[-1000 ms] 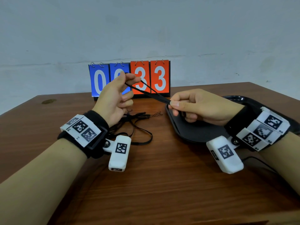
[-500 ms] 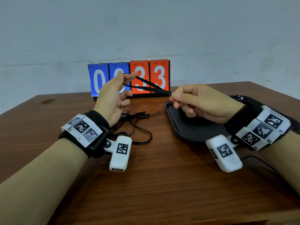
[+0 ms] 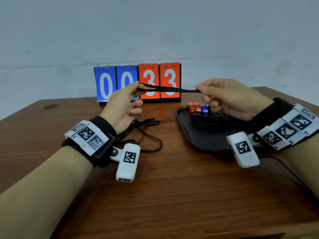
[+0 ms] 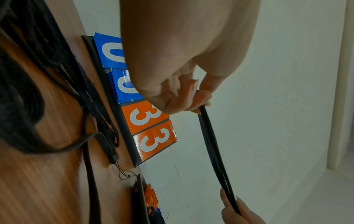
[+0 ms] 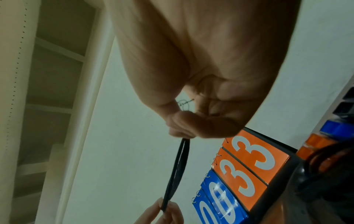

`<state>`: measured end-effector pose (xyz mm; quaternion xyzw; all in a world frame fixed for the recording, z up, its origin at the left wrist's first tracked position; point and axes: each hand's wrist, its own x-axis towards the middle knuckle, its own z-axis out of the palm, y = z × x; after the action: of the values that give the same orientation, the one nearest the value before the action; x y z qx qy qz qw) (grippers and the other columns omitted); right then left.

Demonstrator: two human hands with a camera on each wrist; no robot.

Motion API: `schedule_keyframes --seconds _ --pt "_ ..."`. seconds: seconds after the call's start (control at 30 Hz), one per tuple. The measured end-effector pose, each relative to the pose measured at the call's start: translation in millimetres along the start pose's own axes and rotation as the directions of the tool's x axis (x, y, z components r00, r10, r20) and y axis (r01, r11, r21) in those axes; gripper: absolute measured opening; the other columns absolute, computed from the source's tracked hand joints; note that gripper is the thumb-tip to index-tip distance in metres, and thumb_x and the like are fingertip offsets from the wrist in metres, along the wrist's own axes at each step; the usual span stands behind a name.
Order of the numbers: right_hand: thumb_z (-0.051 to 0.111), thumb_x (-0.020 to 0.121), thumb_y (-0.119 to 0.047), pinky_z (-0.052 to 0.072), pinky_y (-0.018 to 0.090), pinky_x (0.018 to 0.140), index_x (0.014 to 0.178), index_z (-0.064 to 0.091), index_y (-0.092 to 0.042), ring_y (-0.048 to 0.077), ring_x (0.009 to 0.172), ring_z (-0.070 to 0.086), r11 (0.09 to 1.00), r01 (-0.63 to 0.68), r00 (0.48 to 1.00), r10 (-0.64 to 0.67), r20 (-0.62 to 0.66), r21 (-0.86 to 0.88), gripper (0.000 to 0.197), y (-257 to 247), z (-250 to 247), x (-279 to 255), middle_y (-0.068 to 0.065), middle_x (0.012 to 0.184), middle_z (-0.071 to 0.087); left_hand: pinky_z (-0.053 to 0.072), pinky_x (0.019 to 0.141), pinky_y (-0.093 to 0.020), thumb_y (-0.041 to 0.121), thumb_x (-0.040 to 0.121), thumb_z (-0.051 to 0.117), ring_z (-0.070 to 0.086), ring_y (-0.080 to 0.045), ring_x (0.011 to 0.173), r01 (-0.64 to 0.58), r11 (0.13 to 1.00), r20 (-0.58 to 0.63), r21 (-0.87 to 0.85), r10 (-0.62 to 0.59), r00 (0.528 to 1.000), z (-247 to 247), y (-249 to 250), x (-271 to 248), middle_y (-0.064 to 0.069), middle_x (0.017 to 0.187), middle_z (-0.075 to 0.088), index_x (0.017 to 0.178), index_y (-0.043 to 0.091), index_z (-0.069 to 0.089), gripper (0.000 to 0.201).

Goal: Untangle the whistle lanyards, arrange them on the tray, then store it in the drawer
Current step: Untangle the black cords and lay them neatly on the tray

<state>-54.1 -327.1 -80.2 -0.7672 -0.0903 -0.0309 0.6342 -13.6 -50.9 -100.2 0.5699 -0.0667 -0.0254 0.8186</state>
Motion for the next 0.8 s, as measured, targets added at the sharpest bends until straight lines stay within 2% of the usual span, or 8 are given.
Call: schedule_keyframes --seconds 0.17,0.3,0.4,0.5,0.6,0.7,0.8 --pt "0.052 0.103 -0.015 0.035 0.017 0.045 0.111 0.067 -0.009 0.007 0.050 0.038 0.999 -0.034 0.999 0.033 0.020 0.039 0.017 1.1 -0.3 2.1 -0.004 0.062 0.047 0.026 0.043 -0.017 0.029 0.099 0.064 0.041 -0.005 0.052 0.035 0.999 -0.038 0.031 -0.034 0.999 0.6 -3.9 0.7 0.002 0.103 0.069 0.100 0.016 0.072 0.015" --pt "0.054 0.102 -0.014 0.044 0.014 0.047 0.108 0.069 -0.006 0.005 0.052 0.048 0.998 -0.041 0.999 0.041 -0.009 0.052 0.018 5.2 1.5 3.2 -0.003 0.065 0.058 0.029 0.043 -0.016 0.031 0.099 0.065 0.045 -0.004 0.053 0.035 0.999 -0.058 0.005 -0.035 0.998 0.4 -6.7 1.2 0.004 0.114 0.074 0.114 0.016 0.075 0.024" --pt "0.054 0.102 -0.014 0.048 0.013 0.050 0.109 0.069 -0.006 0.003 0.053 0.054 0.994 -0.026 0.998 0.032 -0.048 0.102 0.018 4.5 0.9 4.3 -0.003 0.069 0.063 0.032 0.043 -0.014 0.032 0.101 0.062 0.047 -0.004 0.054 0.052 0.999 -0.026 -0.012 -0.052 0.998 1.0 -7.1 1.3 0.007 0.115 0.075 0.124 0.019 0.073 0.028" --pt "0.057 0.101 -0.019 0.050 0.013 0.052 0.104 0.071 -0.011 0.003 0.055 0.056 0.966 -0.001 0.997 0.020 -0.071 0.257 0.017 1.0 -1.1 4.9 -0.003 0.068 0.063 0.034 0.043 -0.013 0.032 0.101 0.063 0.047 -0.003 0.055 0.151 0.985 0.036 -0.087 -0.149 0.988 -0.3 -6.9 1.8 0.005 0.113 0.069 0.124 0.024 0.073 0.027" --pt "0.061 0.098 -0.028 0.052 0.013 0.053 0.096 0.069 -0.012 0.004 0.058 0.060 0.910 0.004 0.996 0.035 -0.087 0.415 0.019 -4.9 -1.8 4.4 -0.003 0.069 0.065 0.036 0.041 -0.013 0.028 0.099 0.065 0.047 -0.003 0.057 0.265 0.941 0.079 -0.209 -0.254 0.964 0.1 -7.7 1.2 0.000 0.112 0.064 0.126 0.020 0.071 0.028" --pt "0.060 0.098 -0.036 0.054 0.016 0.053 0.095 0.067 -0.009 0.008 0.062 0.068 0.857 -0.020 0.989 0.094 -0.118 0.515 0.027 -8.1 -2.4 4.3 0.003 0.077 0.072 0.038 0.042 -0.013 0.027 0.099 0.065 0.049 -0.003 0.060 0.325 0.916 0.106 -0.234 -0.309 0.945 2.7 -8.7 -0.7 -0.004 0.127 0.065 0.127 0.015 0.071 0.031" --pt "0.056 0.101 -0.036 0.056 0.019 0.054 0.103 0.067 -0.005 0.013 0.067 0.072 0.810 -0.055 0.979 0.160 -0.129 0.585 0.033 -7.0 -4.4 4.6 0.008 0.086 0.076 0.041 0.044 -0.015 0.031 0.099 0.063 0.053 -0.005 0.063 0.373 0.912 0.179 -0.172 -0.344 0.922 4.5 -8.3 -4.1 -0.008 0.139 0.063 0.129 0.013 0.070 0.035"
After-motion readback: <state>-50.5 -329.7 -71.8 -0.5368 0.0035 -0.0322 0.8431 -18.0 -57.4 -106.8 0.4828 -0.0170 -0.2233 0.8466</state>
